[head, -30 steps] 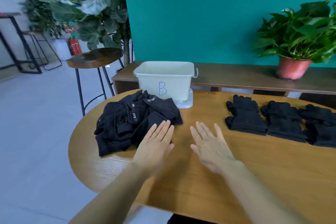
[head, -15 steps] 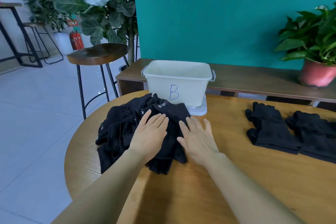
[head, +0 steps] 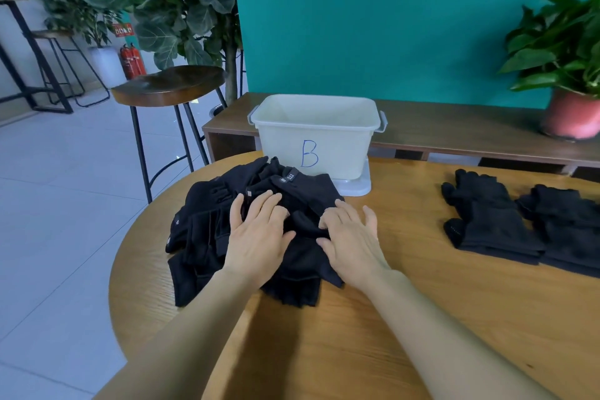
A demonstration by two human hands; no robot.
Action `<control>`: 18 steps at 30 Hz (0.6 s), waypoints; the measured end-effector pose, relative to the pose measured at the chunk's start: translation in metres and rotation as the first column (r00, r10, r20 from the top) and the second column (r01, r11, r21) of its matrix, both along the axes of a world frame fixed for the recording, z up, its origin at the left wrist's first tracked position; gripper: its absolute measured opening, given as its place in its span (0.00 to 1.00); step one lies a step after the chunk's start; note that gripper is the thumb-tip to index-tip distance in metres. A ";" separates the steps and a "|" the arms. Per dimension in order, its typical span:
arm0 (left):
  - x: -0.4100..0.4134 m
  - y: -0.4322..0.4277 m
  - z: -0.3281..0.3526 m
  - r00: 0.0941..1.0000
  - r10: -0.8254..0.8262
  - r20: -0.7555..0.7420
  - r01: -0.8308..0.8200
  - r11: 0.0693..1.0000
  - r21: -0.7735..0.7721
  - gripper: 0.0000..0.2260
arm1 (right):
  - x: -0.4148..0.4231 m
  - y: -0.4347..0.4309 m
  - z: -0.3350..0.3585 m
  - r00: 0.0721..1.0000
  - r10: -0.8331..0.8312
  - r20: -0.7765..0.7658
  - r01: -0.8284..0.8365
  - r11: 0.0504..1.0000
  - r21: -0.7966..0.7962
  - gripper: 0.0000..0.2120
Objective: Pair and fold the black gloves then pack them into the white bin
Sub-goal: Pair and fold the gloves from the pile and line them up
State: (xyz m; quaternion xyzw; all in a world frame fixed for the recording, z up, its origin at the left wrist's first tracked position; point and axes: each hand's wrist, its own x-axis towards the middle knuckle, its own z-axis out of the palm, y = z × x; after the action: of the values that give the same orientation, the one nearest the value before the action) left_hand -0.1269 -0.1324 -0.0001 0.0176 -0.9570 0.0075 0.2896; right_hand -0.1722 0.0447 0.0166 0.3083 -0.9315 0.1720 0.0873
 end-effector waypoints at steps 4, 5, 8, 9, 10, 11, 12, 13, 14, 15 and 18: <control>0.021 0.016 0.032 0.994 -0.107 0.023 0.100 0.973 0.209 0.05 | 0.014 0.025 0.023 0.999 -0.013 0.033 0.016 0.995 -0.096 0.07; 0.027 0.021 0.040 0.987 -0.150 0.056 0.127 0.947 0.295 0.04 | 0.018 0.032 0.030 0.999 -0.015 0.047 0.021 0.992 -0.126 0.09; 0.043 0.041 0.065 0.954 -0.295 0.054 0.197 0.754 0.627 0.05 | 0.030 0.056 0.055 0.973 -0.021 0.229 0.106 0.926 -0.363 0.14; 0.047 0.048 0.075 0.947 -0.320 0.039 0.201 0.679 0.706 0.06 | 0.034 0.066 0.063 0.947 -0.001 0.321 0.152 0.881 -0.447 0.15; 0.050 0.055 0.082 0.939 -0.341 0.033 0.199 0.620 0.759 0.08 | 0.038 0.075 0.070 0.917 0.037 0.397 0.190 0.835 -0.516 0.15; 0.054 0.065 0.090 0.931 -0.363 0.032 0.196 0.575 0.794 0.09 | 0.042 0.087 0.076 0.897 0.075 0.436 0.209 0.798 -0.566 0.14; 0.057 0.072 0.095 0.925 -0.378 0.032 0.194 0.543 0.817 0.10 | 0.046 0.095 0.080 0.892 0.104 0.441 0.204 0.776 -0.597 0.12; 0.059 0.080 0.101 0.920 -0.392 0.026 0.198 0.518 0.832 0.09 | 0.050 0.104 0.085 0.899 0.100 0.426 0.203 0.768 -0.608 0.10; 0.062 0.088 0.105 0.914 -0.406 0.013 0.207 0.492 0.846 0.08 | 0.055 0.111 0.088 0.914 0.063 0.402 0.214 0.765 -0.608 0.12; 0.064 0.096 0.108 0.910 -0.415 -0.001 0.214 0.468 0.857 0.06 | 0.059 0.119 0.091 0.926 0.014 0.376 0.233 0.763 -0.603 0.17; 0.069 0.116 0.114 0.903 -0.429 -0.003 0.212 0.440 0.873 0.05 | 0.066 0.140 0.093 0.938 -0.078 0.337 0.273 0.765 -0.583 0.16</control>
State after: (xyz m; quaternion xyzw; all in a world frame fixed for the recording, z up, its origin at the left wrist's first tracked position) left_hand -0.0578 -0.0165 0.1141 -0.0254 -0.8440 -0.5194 0.1311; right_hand -0.1066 0.1845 0.1099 0.1437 -0.8495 0.5039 0.0609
